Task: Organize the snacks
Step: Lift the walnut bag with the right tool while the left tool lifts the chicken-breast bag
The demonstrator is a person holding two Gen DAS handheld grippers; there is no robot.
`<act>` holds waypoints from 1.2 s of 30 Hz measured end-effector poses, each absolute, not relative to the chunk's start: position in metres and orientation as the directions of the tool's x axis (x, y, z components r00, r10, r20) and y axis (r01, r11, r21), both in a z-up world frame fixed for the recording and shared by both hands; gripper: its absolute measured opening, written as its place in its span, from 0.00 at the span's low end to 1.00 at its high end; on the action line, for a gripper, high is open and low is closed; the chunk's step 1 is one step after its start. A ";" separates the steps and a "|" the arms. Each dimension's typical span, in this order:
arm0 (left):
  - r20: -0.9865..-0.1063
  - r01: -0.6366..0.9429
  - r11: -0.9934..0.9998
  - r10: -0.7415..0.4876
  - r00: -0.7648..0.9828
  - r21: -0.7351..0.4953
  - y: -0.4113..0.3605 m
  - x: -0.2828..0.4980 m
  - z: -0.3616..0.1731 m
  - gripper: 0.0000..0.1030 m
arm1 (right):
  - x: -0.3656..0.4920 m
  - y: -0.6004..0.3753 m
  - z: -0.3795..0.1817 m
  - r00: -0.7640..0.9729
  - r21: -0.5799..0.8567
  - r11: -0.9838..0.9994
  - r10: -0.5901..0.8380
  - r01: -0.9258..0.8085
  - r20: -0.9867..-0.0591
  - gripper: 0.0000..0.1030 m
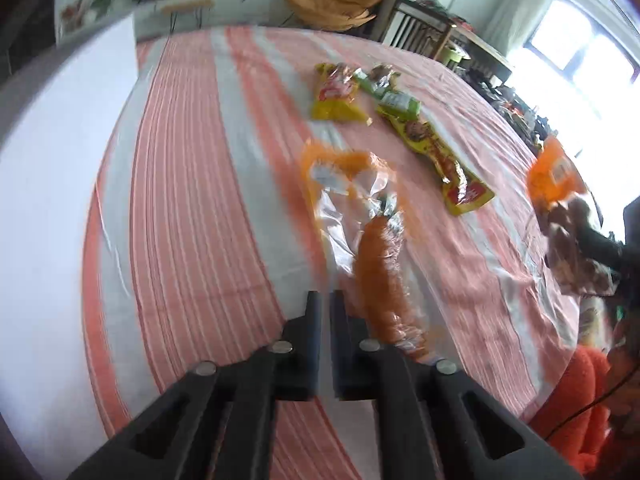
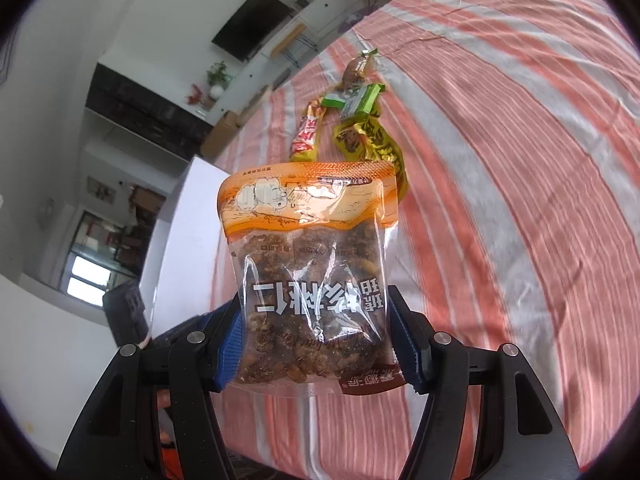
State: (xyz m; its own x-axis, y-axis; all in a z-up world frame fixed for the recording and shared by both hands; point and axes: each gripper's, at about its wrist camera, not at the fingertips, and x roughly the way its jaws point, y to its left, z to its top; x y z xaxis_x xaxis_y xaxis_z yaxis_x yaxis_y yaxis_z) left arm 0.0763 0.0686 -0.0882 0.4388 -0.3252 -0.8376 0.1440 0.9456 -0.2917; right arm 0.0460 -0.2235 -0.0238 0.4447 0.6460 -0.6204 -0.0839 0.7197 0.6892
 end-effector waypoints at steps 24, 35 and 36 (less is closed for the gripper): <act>-0.619 0.277 0.954 -0.287 0.731 -0.116 0.015 0.040 -0.020 1.00 | 0.013 -0.239 -0.010 0.512 0.697 0.705 0.649 -0.128 -0.563 0.65; -0.890 0.251 0.966 -0.168 0.425 -0.063 -0.021 0.103 -0.097 1.00 | 0.009 -0.238 -0.007 0.521 0.692 0.708 0.647 -0.139 -0.557 0.65; -0.915 0.230 0.973 -0.122 0.385 -0.033 -0.022 0.108 -0.107 1.00 | 0.008 -0.240 -0.007 0.524 0.691 0.710 0.643 -0.136 -0.558 0.65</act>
State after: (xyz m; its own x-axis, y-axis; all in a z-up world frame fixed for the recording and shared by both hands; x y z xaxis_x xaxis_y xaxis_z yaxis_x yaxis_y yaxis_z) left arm 0.1084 -0.0220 -0.1066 0.3855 -0.1219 -0.9146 0.2302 0.9726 -0.0325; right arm 0.0077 -0.2399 -0.0073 0.5242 0.6435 -0.5578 -0.1359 0.7098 0.6912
